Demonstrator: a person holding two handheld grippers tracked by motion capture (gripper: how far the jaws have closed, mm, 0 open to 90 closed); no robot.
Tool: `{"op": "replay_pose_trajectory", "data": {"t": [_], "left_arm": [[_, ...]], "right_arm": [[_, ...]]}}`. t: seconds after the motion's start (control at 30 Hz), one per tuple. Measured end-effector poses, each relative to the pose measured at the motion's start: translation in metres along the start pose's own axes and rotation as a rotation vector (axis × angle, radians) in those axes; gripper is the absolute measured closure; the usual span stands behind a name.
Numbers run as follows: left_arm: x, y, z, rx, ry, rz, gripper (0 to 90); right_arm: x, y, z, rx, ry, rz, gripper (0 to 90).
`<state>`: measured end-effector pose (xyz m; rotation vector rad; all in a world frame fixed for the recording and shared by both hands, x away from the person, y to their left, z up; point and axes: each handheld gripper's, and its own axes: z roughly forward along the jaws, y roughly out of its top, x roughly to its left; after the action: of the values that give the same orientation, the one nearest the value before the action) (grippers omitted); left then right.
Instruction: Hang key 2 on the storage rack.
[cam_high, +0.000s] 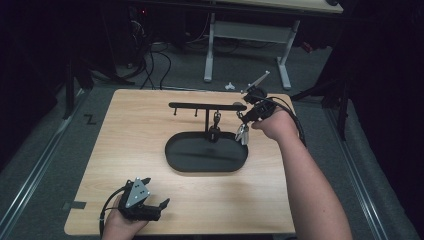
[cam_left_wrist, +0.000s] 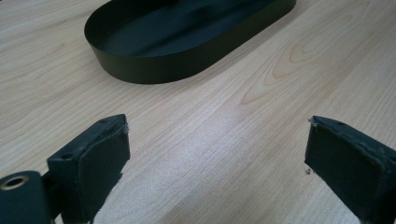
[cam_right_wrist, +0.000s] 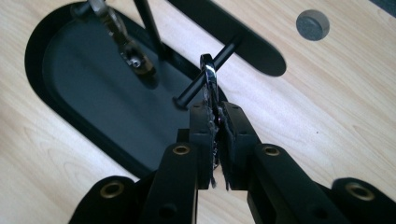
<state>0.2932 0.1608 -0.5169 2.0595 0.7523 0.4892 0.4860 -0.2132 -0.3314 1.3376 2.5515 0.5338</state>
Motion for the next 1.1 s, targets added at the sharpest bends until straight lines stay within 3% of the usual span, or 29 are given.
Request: {"op": "replay_pose_trajectory", "data": {"t": [0.17, 0.27, 0.4, 0.63, 0.87, 1.1], "left_arm": [[0.000, 0.000, 0.000, -0.006, 0.006, 0.000, 7.2], [0.000, 0.000, 0.000, -0.010, 0.007, -0.004, 7.2], [0.000, 0.000, 0.000, -0.002, 0.005, 0.001, 7.2], [-0.002, 0.000, 0.002, 0.014, -0.001, 0.005, 7.2], [-0.003, 0.000, 0.004, 0.018, 0.006, 0.008, 7.2], [-0.005, 0.001, 0.006, 0.028, 0.004, 0.023, 7.2]], "right_arm": [[0.000, 0.002, 0.006, -0.005, -0.025, -0.008, 81.6], [0.000, 0.002, 0.008, -0.007, -0.043, 0.026, 76.0], [-0.001, -0.006, 0.009, -0.009, -0.061, 0.035, 72.1], [-0.001, -0.032, 0.021, -0.019, -0.076, 0.051, 57.2], [0.000, -0.061, 0.036, -0.028, -0.056, 0.063, 52.0], [0.010, -0.087, 0.045, -0.052, -0.036, 0.063, 46.4]]}}
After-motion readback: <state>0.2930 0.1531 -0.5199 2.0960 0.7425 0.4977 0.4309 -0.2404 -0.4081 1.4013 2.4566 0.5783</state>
